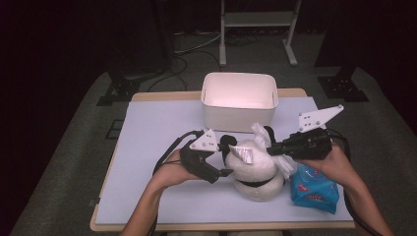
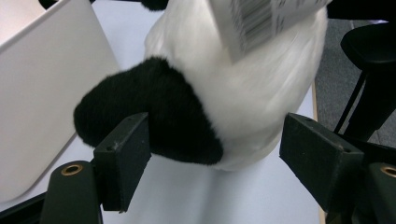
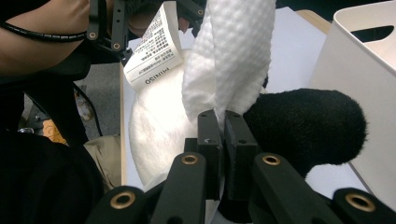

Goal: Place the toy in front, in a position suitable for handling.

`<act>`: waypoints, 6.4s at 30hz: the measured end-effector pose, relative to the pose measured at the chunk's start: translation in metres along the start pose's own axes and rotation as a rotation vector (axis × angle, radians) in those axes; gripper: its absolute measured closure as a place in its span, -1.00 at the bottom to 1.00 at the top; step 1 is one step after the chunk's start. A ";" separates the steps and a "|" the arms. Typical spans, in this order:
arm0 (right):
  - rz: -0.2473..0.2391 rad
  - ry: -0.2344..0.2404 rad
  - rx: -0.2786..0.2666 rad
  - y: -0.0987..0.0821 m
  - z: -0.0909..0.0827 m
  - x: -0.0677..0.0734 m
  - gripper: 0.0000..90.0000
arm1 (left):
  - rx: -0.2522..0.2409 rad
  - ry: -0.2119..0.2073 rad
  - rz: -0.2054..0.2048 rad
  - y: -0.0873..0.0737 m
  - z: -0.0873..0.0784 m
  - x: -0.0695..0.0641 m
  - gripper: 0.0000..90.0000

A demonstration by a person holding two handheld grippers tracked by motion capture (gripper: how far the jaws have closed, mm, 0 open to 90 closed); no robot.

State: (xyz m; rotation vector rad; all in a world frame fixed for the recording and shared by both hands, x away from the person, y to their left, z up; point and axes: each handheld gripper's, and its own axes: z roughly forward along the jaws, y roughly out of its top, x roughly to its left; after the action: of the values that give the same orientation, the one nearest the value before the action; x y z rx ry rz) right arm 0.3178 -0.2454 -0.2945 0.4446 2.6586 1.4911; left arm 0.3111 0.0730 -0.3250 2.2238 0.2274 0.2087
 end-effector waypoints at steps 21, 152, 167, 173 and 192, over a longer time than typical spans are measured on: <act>0.004 0.032 -0.037 -0.005 -0.005 0.001 0.90 | -0.057 -0.074 -0.024 -0.014 0.024 0.004 -0.26; -0.011 0.087 -0.073 0.022 0.014 0.001 0.89 | -0.024 -0.016 0.122 0.002 -0.008 -0.012 -0.12; -0.018 0.095 -0.059 0.021 0.011 0.005 0.89 | 0.011 -0.008 0.116 0.005 -0.011 -0.010 -0.12; -0.026 0.099 -0.059 0.022 0.009 0.008 0.89 | 0.021 -0.003 0.124 0.010 -0.009 -0.010 -0.12; 0.014 0.089 -0.010 0.007 0.019 0.000 0.89 | 0.040 -0.042 0.036 0.003 0.012 -0.003 -0.39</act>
State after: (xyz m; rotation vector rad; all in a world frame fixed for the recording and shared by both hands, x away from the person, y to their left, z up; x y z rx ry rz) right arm 0.3234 -0.2260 -0.2987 0.4065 2.7189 1.5628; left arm 0.3110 0.0612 -0.3305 2.2706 0.1705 0.1784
